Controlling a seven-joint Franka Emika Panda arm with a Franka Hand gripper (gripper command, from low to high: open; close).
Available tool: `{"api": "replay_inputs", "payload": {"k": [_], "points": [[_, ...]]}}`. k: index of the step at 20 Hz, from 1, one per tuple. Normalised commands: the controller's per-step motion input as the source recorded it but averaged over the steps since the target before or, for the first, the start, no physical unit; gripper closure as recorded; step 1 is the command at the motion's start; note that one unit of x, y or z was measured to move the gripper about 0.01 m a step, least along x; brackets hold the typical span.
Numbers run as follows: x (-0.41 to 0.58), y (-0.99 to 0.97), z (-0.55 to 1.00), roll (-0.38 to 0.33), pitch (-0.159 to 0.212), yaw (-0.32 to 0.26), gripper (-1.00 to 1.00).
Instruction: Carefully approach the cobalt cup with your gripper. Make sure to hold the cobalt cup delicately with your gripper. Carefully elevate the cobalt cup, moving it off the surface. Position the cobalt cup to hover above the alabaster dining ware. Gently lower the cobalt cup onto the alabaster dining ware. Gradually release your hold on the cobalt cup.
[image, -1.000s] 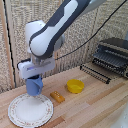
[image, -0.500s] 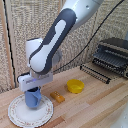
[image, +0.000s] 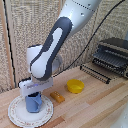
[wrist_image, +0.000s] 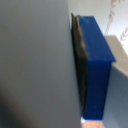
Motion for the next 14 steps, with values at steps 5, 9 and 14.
{"api": "replay_inputs", "payload": {"k": [5, 9, 14], "points": [[0.051, 0.01, 0.27, 0.005, 0.000, 0.000, -1.00], [0.101, -0.02, 0.85, 0.035, 0.018, -0.003, -1.00], [0.129, 0.00, 0.79, 0.053, 0.029, -0.021, -1.00]]}}
